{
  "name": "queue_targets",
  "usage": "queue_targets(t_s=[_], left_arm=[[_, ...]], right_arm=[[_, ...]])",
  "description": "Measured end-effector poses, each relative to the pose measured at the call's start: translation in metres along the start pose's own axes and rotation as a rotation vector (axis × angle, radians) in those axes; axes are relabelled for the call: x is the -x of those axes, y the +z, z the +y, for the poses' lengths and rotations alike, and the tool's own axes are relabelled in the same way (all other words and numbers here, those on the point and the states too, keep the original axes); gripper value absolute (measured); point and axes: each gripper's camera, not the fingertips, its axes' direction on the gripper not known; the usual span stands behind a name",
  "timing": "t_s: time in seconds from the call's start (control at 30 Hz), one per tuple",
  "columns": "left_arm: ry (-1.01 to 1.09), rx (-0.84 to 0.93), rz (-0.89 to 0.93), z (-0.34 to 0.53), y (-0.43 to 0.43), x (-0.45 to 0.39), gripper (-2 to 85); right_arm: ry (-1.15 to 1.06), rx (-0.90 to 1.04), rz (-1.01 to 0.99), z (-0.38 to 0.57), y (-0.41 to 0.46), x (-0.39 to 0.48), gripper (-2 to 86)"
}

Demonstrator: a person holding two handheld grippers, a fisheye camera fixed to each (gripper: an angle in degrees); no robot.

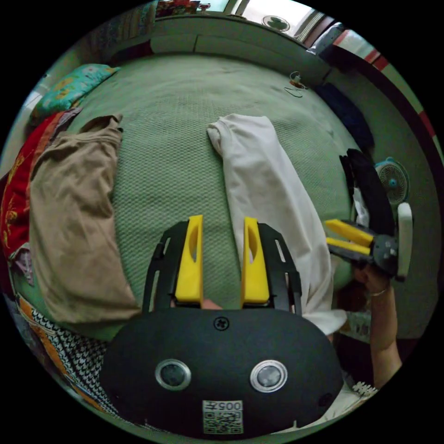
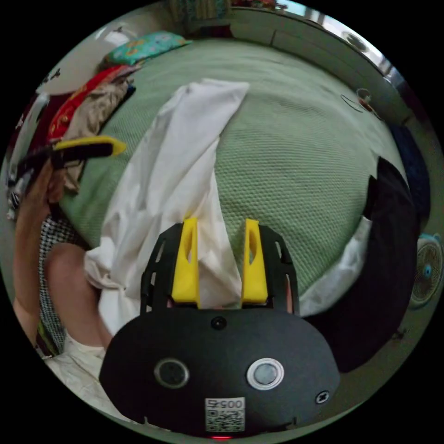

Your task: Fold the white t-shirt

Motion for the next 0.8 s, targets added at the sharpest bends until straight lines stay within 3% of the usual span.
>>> queue_targets(t_s=[0.1,0.2,0.4,0.5,0.63,0.8], left_arm=[[-0.030,-0.013,0.029,-0.016,0.016,0.009,11.9],[-0.030,-0.029,0.023,-0.024,0.022,0.017,11.1],[-0.047,-0.097,0.083,-0.046,0.015,0.036,10.4],[-0.044,-0.078,0.109,-0.059,0.023,0.043,10.4],[0.008,-0.056,0.127,-0.078,0.029,0.046,10.4],[-0.015,-0.095,0.059,-0.097,0.027,0.064,10.3]], right_arm=[[-0.072,-0.058,0.103,-0.006,0.002,0.026,0.2],[-0.080,-0.101,0.263,-0.011,-0.024,0.029,-1.3],[0.307,-0.233,0.372,-0.010,-0.119,-0.069,-0.7],[0.451,-0.092,0.403,-0.019,-0.120,-0.104,3.8],[0.465,-0.180,0.328,-0.024,-0.132,-0.093,9.7],[0.185,-0.288,0.113,-0.070,-0.133,-0.015,10.6]])
